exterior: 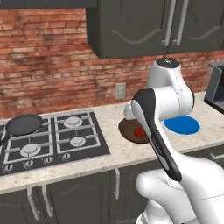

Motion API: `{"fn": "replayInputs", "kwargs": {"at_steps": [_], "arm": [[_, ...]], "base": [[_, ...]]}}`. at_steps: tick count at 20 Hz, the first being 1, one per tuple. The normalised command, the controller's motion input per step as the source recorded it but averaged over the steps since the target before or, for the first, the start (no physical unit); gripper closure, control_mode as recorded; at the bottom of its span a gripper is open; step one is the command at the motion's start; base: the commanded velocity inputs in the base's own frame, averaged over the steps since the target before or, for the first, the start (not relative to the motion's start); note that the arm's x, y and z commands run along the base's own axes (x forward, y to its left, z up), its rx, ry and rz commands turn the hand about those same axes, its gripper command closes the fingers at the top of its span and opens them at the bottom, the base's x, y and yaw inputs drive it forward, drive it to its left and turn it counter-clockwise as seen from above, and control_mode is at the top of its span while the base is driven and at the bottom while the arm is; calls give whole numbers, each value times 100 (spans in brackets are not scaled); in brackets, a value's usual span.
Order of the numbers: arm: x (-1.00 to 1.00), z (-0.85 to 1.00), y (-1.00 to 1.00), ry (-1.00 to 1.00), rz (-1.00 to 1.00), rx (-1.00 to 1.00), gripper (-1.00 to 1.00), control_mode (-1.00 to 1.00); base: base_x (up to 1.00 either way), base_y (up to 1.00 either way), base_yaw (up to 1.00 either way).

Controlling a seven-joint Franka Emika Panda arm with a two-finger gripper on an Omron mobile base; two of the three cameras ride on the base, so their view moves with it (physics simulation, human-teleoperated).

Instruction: Place the steak on the plate and place the bell pepper on the same plate.

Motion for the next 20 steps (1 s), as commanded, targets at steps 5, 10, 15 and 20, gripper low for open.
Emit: {"fn": "replayInputs", "kwargs": {"at_steps": [5, 10, 15, 20], "arm": [[0, 0, 0, 0, 0, 0, 100, 100], [0, 0, 0, 0, 0, 0, 100, 100], [0, 0, 0, 0, 0, 0, 100, 100], [0, 0, 0, 0, 0, 0, 100, 100]], "base": [[18, -100, 0], [45, -100, 0], [51, -54, 0], [24, -37, 0]]}}
